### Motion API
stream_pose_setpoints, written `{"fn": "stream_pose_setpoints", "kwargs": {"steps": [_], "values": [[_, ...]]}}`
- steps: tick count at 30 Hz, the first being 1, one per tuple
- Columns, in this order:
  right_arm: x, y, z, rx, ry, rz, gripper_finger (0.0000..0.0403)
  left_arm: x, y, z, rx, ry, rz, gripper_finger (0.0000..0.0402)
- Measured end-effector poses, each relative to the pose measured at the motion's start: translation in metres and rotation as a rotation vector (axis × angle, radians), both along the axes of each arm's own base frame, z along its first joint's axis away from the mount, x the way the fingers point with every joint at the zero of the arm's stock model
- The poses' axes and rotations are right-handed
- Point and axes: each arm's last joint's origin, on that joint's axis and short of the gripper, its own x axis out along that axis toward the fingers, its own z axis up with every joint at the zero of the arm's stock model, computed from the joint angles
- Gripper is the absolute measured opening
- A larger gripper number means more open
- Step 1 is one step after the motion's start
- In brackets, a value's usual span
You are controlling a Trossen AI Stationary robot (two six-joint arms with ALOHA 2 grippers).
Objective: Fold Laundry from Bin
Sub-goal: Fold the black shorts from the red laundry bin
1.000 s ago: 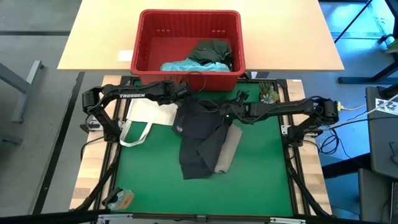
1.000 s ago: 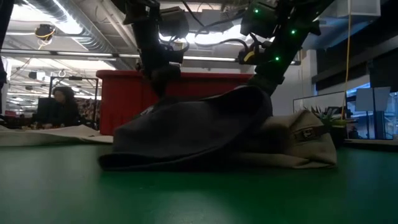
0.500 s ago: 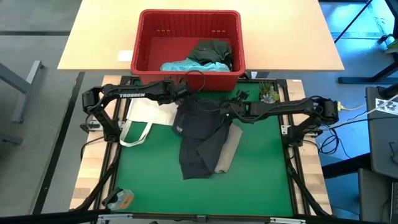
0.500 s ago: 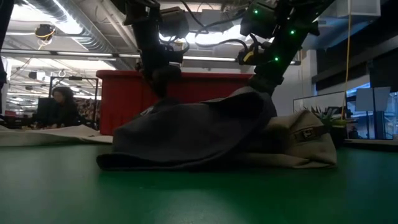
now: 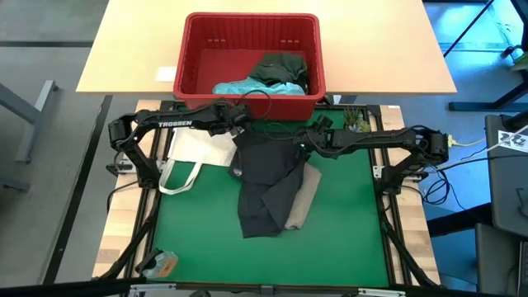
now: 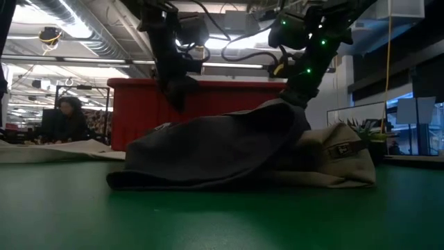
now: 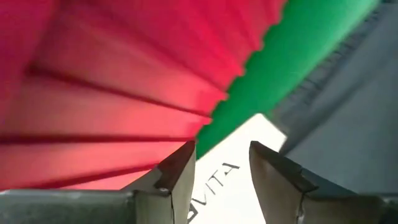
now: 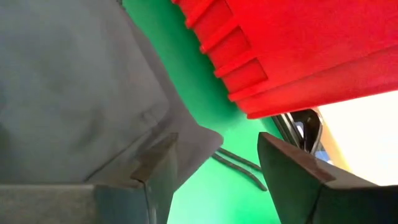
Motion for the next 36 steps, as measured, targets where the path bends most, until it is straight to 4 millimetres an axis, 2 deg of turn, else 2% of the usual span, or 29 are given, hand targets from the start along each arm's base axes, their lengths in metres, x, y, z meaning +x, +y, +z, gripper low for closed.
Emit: {"fn": "stream_pose_setpoints", "kwargs": {"steps": [5,9,14,19,22,27,32,36], "values": [[-0.002,0.001,-0.001,0.016,0.021,0.005,0.0216,0.004,-0.005,-0.002,-0.161,-0.051,-0.144,0.0131],[-0.003,0.005,-0.004,0.112,0.045,0.072,0.0216,0.010,-0.017,-0.003,-0.327,-0.112,-0.278,0.0118],[-0.009,0.017,0.003,0.127,0.116,0.173,0.0215,0.017,-0.040,-0.002,-0.374,-0.109,-0.412,0.0100],[-0.011,0.045,0.025,0.079,0.061,0.278,0.0215,0.018,-0.065,0.007,-0.365,-0.096,-0.493,0.0088],[-0.008,0.067,0.037,0.100,-0.021,0.392,0.0215,0.019,-0.081,0.011,-0.397,-0.135,-0.464,0.0086],[0.008,0.102,0.048,0.189,-0.223,0.630,0.0215,0.021,-0.117,0.013,-0.481,-0.175,-0.457,0.0091],[0.029,0.132,0.046,0.230,-0.345,0.799,0.0215,0.021,-0.158,0.013,-0.540,-0.166,-0.518,0.0106],[0.039,0.151,0.035,0.224,-0.313,0.939,0.0215,0.018,-0.189,0.013,-0.579,-0.167,-0.533,0.0131]]}}
